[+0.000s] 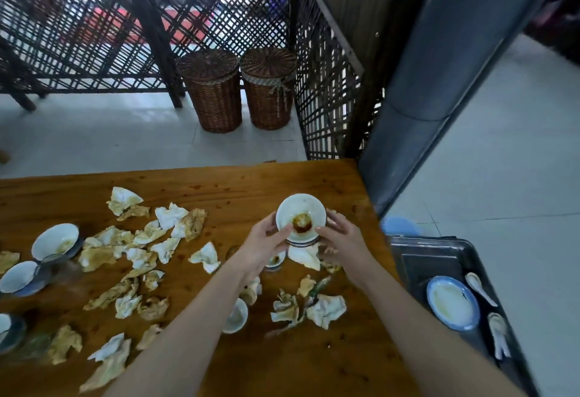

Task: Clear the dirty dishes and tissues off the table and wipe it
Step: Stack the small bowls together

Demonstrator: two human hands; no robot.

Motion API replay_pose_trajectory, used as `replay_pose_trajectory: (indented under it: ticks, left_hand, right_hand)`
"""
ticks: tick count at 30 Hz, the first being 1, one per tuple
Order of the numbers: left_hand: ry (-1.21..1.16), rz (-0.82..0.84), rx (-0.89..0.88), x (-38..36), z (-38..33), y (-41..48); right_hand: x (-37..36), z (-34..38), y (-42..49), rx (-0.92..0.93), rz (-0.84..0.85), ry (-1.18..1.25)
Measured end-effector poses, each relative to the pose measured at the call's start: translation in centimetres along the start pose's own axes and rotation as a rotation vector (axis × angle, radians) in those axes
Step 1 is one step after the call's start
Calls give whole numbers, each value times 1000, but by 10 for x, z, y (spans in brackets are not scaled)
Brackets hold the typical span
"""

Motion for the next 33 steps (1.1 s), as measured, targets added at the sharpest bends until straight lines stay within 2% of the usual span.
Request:
replay_pose_trajectory:
  ticks: [8, 17, 25, 33]
  left_hand:
    - [189, 160, 71, -148, 31, -30]
    - [181, 262, 61, -291, 81, -66]
    - [240, 267, 70, -336, 90, -50]
    - [180, 264, 83, -351, 80, -6]
  right_hand:
    - [133, -22, -104, 29, -98, 167]
    - [257, -61, -195, 46, -194, 228]
    - [304, -69, -202, 24, -224, 295]
    - [324, -58, -167, -1, -254, 250]
Point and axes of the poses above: each hand's wrist, its own y-axis towards the middle knuckle, its own x-axis out of the back of the hand, z = x × y, the point moved 1 cm from there along y, towards the middle knuckle, and after that the axes turned 3 degrees about z, right-handed, at the moved point
